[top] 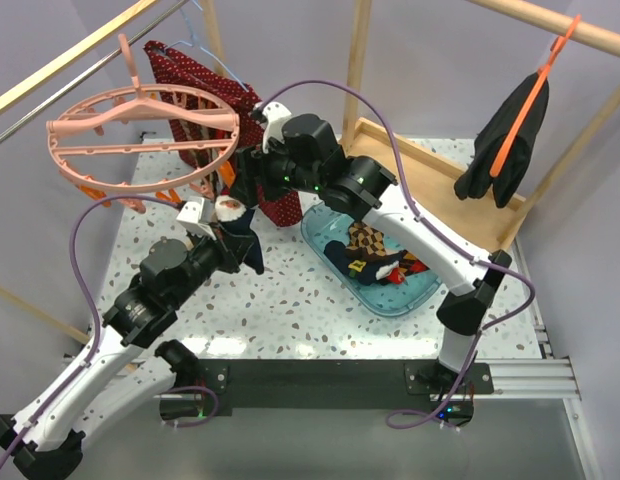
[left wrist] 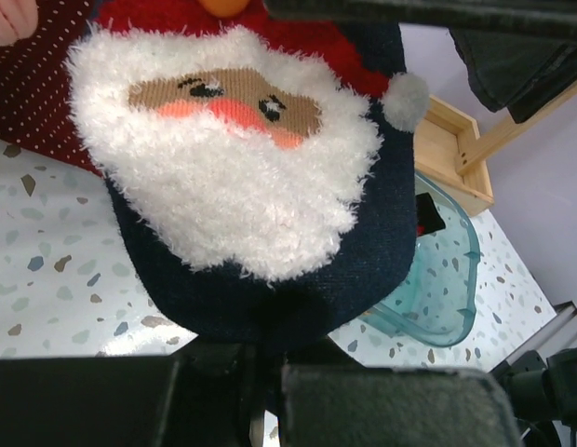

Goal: Remove the socks clipped to the hanger

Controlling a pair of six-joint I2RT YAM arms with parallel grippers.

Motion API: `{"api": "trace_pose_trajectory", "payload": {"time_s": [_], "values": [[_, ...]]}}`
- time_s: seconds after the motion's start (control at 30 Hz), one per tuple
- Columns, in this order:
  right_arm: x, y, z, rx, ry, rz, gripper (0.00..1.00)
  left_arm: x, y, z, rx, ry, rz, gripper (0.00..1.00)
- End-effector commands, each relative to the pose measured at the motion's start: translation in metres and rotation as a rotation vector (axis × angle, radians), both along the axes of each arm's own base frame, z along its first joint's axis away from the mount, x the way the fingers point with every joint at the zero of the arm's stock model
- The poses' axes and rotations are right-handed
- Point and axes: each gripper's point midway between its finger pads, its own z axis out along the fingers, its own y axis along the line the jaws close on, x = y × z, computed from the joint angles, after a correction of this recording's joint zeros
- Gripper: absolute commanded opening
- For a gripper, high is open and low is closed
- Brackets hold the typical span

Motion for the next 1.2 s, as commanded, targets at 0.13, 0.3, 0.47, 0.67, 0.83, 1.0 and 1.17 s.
{"api": "trace_pose_trajectory", "payload": {"time_s": [0.13,0.3,0.47,0.67,0.83,1.0,1.17], "values": [[0.004,0.019,0.034,0.063,-0.153,0.100,0.67,-0.004,-0.004,0.005,-0.028,-0.002,-0.027,0.00],[0.007,0.030,0.037,0.102,-0.156,0.114,0.61,-0.005,-0.005,0.005,-0.029,0.001,-0.034,0.00],[0.011,0.038,0.038,0.126,-0.162,0.112,0.56,-0.005,-0.005,0.003,-0.030,0.005,-0.032,0.00],[0.015,0.042,0.041,0.149,-0.161,0.102,0.44,-0.006,-0.004,0.002,-0.030,0.008,-0.033,0.00],[0.018,0.046,0.034,0.144,-0.146,0.102,0.29,-0.008,-0.004,0.005,-0.032,0.004,-0.038,0.00],[0.018,0.047,0.033,0.147,-0.140,0.102,0.05,-0.009,-0.004,0.001,-0.026,0.013,-0.039,0.00],[0.017,0.046,0.032,0.144,-0.133,0.099,0.00,-0.010,-0.004,-0.001,-0.027,0.019,-0.040,0.00]]}}
